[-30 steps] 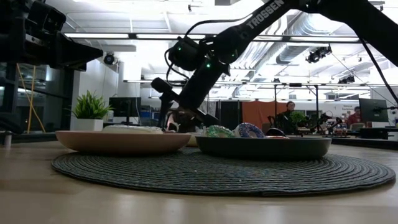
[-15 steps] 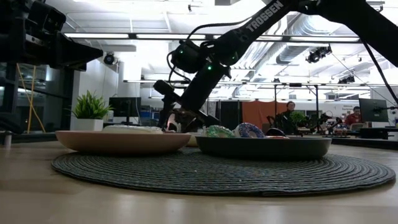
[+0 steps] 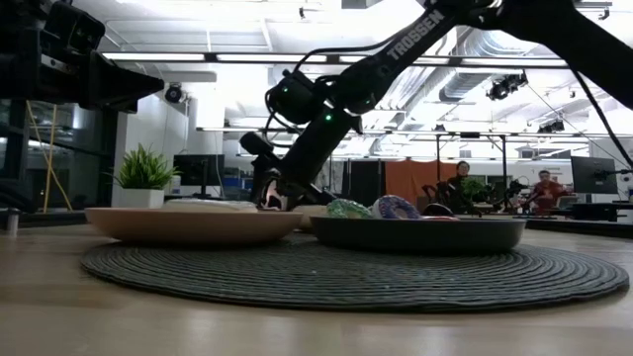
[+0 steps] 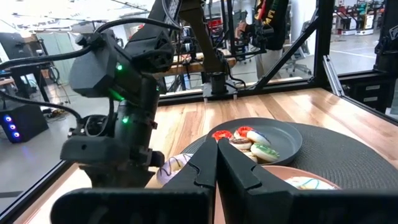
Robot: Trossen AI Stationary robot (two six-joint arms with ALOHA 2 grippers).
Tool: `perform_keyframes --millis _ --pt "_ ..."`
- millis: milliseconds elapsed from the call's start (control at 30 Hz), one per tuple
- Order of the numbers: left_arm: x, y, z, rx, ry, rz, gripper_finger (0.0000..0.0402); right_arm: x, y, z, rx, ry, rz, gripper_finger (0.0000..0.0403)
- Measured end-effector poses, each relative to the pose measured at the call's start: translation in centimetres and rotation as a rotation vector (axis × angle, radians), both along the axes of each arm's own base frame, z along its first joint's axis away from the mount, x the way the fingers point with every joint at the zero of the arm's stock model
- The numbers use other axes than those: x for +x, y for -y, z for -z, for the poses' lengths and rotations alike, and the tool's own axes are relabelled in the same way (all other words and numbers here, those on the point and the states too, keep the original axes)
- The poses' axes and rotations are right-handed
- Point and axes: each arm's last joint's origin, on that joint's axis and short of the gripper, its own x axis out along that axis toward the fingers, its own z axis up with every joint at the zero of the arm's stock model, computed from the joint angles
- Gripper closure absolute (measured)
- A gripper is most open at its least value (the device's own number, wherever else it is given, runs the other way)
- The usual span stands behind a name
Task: Pick & Place donuts
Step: Put the big pink donut on the pink plate
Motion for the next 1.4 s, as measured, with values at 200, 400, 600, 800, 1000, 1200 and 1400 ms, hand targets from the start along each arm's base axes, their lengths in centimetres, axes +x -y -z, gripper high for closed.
perform_keyframes --millis 200,400,600,800,1000,1200,1400 --pt "0.0 0.0 0.0 0.000 -0.001 0.000 0.0401 1.5 0.3 0.6 0.017 0.026 -0.041 0.0157" --pt "0.0 0.0 0.0 0.000 -0.001 0.000 0.0401 2.1 0.4 0.4 0.004 0.038 -0.062 0.0157" --pt "0.0 0.0 0.0 0.000 -0.001 0.000 0.0401 2.1 0.3 0.5 0.000 0.036 -0.083 0.0157" --pt "0.0 0.0 0.0 0.000 -0.001 0.000 0.0401 2.1 0.3 0.5 -0.002 0.034 -0.094 0.0169" --pt "0.0 0.0 0.0 0.000 -0.001 0.000 0.0401 2.1 0.3 0.5 -0.012 0.031 -0.111 0.0214" --pt "0.0 0.0 0.0 0.000 -0.001 0.000 0.0401 2.1 0.3 0.4 -0.021 0.033 -0.132 0.0263" --pt "0.0 0.0 0.0 0.000 0.000 0.000 0.0401 2.4 0.3 0.0 -0.049 0.068 -0.167 0.0288"
